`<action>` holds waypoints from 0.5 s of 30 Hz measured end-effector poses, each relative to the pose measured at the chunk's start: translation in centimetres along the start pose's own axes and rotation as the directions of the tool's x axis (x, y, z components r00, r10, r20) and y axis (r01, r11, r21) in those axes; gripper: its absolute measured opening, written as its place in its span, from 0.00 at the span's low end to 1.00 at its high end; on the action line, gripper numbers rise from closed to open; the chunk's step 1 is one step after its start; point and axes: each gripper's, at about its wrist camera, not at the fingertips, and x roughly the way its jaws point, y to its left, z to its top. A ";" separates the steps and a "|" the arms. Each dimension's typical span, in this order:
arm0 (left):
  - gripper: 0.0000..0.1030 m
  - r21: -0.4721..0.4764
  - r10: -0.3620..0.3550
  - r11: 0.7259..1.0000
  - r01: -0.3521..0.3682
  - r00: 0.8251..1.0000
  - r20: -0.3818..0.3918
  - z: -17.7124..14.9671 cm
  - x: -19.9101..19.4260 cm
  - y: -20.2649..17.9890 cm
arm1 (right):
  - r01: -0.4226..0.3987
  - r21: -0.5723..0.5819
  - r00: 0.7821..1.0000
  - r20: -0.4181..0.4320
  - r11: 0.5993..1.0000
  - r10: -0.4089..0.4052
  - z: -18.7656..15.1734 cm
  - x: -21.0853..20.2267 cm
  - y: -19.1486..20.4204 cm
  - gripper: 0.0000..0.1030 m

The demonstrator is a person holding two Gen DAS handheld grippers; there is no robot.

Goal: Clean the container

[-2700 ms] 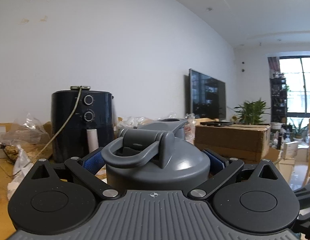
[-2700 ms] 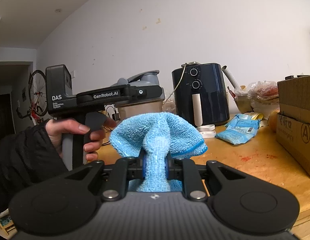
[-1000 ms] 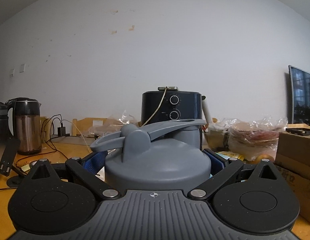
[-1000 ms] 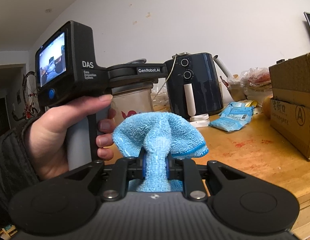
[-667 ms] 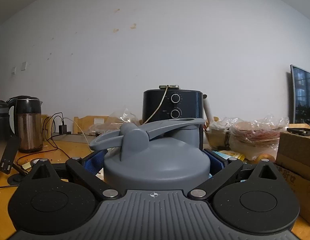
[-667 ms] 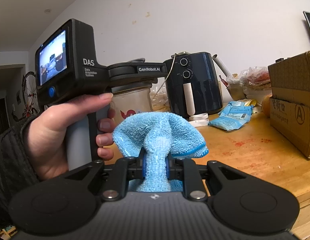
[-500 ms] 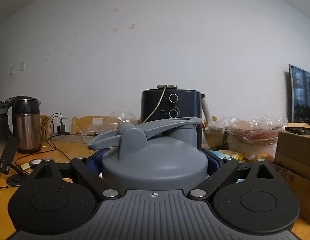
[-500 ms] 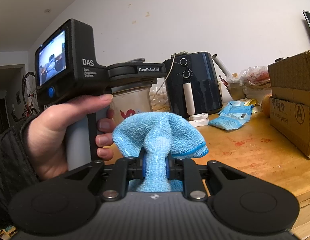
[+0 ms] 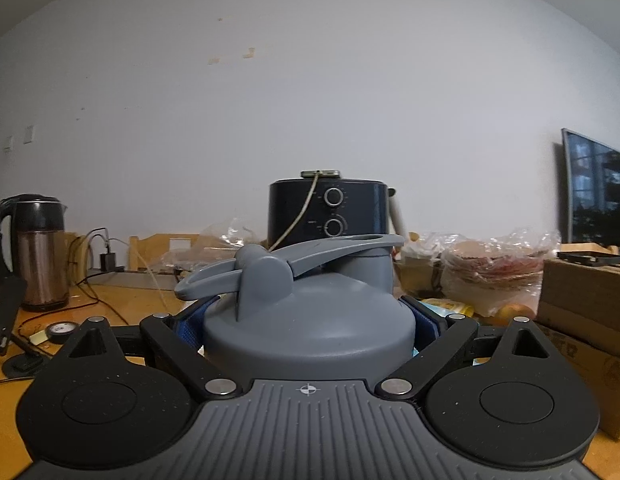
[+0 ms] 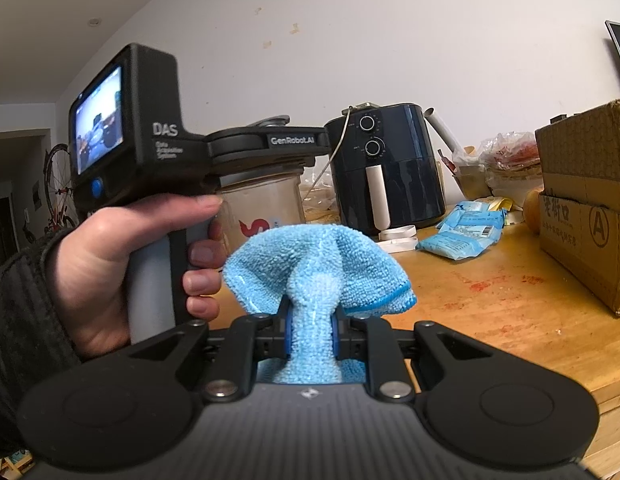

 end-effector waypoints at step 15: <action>0.93 0.026 -0.198 0.980 0.198 0.980 0.003 -0.3 0.4 2.4 | -0.007 0.001 1.000 -0.001 1.000 0.007 -0.1 0.1 0.3 0.14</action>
